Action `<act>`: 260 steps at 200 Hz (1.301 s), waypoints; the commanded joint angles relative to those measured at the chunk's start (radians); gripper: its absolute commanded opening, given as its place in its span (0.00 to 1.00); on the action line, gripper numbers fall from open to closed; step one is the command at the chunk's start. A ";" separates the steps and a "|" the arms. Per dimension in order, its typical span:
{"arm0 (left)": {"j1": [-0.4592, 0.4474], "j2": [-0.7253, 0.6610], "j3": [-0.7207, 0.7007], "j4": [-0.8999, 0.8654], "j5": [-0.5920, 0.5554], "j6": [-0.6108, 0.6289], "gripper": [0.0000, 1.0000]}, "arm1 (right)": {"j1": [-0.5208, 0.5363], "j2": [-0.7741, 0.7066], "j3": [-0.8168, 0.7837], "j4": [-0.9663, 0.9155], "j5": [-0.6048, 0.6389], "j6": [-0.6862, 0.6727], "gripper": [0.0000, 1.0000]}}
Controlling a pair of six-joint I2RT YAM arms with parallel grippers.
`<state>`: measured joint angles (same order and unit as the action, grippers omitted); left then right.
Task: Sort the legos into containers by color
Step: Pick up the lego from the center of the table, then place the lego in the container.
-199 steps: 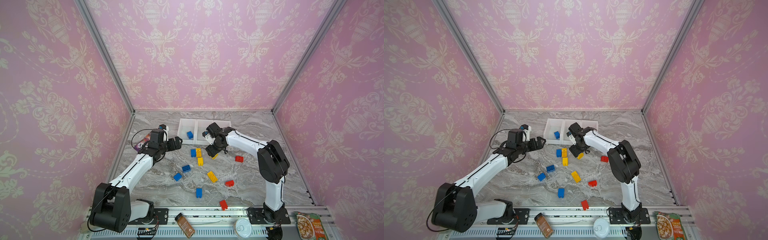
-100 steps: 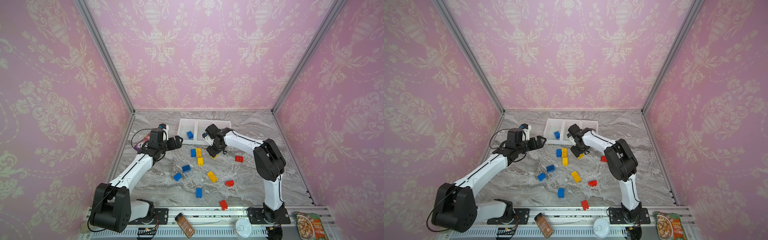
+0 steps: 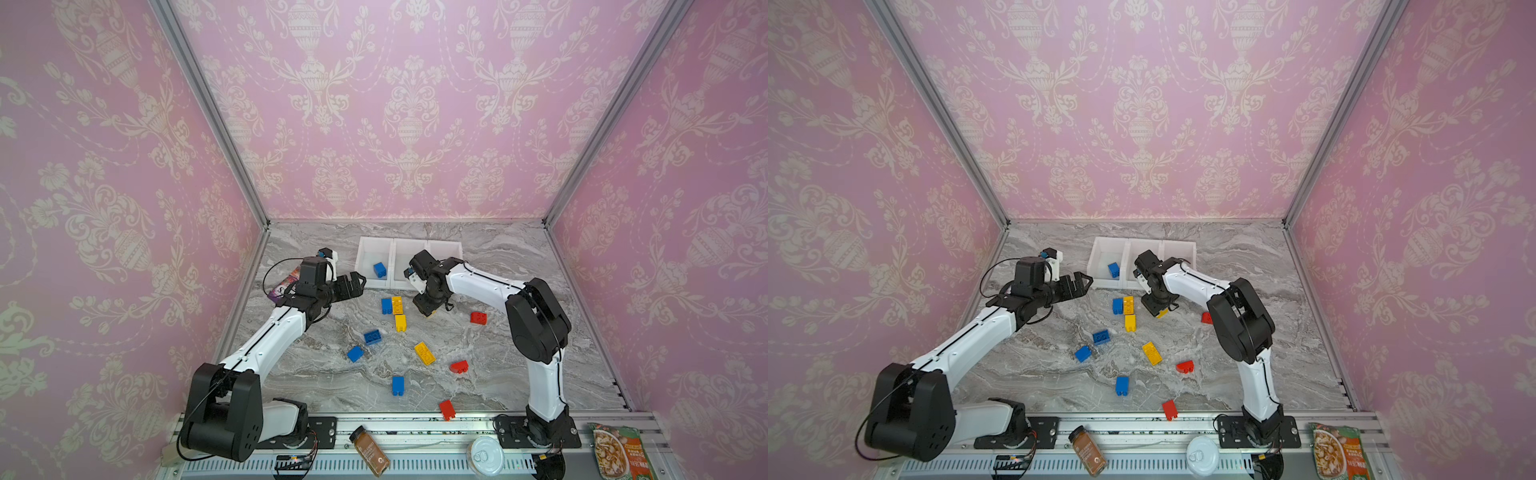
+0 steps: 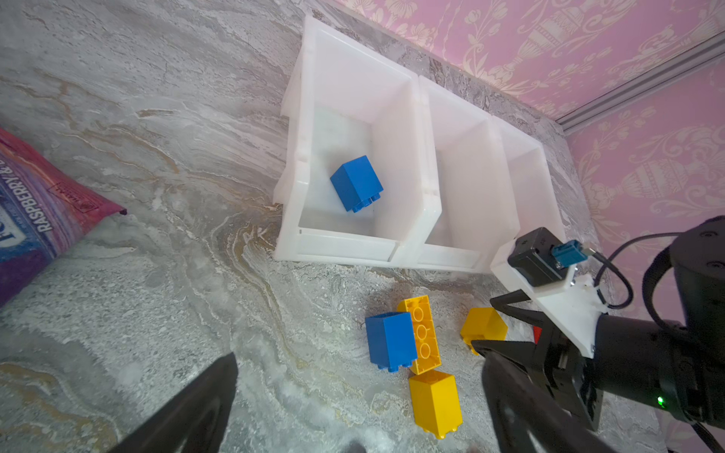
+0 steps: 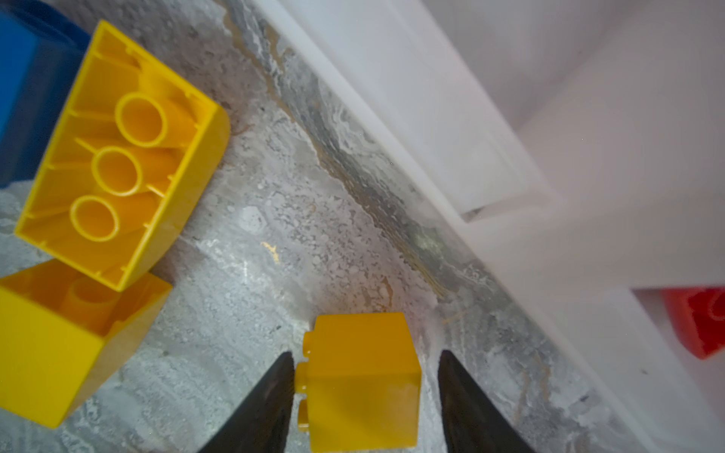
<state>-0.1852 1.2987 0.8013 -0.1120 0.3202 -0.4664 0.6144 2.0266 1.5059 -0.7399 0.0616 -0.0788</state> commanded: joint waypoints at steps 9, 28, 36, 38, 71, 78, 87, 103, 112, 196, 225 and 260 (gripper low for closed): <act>0.009 0.010 0.007 0.002 0.022 -0.015 0.99 | 0.008 0.029 -0.008 -0.024 0.017 0.013 0.61; 0.009 0.008 0.009 0.001 0.019 -0.013 0.99 | 0.008 0.030 -0.007 -0.022 0.016 0.015 0.61; 0.009 0.008 0.009 0.000 0.018 -0.014 0.99 | 0.008 0.031 -0.007 -0.021 0.015 0.016 0.60; 0.009 0.008 0.009 0.001 0.017 -0.014 0.99 | 0.008 0.031 -0.007 -0.021 0.015 0.017 0.60; 0.010 0.008 0.010 -0.001 0.016 -0.013 0.99 | 0.009 0.034 -0.008 -0.024 0.016 0.019 0.51; 0.010 0.008 0.010 -0.001 0.016 -0.014 0.99 | 0.008 0.031 -0.010 -0.022 0.017 0.020 0.48; 0.010 0.007 0.009 0.000 0.015 -0.014 0.99 | 0.009 0.028 -0.011 -0.020 0.019 0.020 0.45; 0.012 0.005 0.009 -0.003 0.014 -0.013 0.99 | 0.010 0.020 -0.015 -0.019 0.020 0.023 0.44; 0.011 0.004 0.008 -0.003 0.015 -0.013 0.99 | 0.010 0.015 -0.016 -0.020 0.020 0.024 0.44; 0.011 -0.019 -0.026 0.010 0.015 -0.031 0.99 | 0.022 -0.098 0.029 -0.055 -0.006 0.068 0.43; 0.011 -0.030 -0.051 0.021 0.019 -0.042 0.99 | 0.022 -0.125 0.103 -0.074 0.011 0.071 0.43; 0.012 -0.035 -0.062 0.038 0.029 -0.055 0.99 | 0.022 -0.095 0.229 -0.082 0.054 0.068 0.43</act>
<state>-0.1848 1.2884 0.7521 -0.0990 0.3210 -0.4961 0.6312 1.9347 1.6527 -0.7990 0.0780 -0.0257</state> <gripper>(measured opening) 0.993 0.455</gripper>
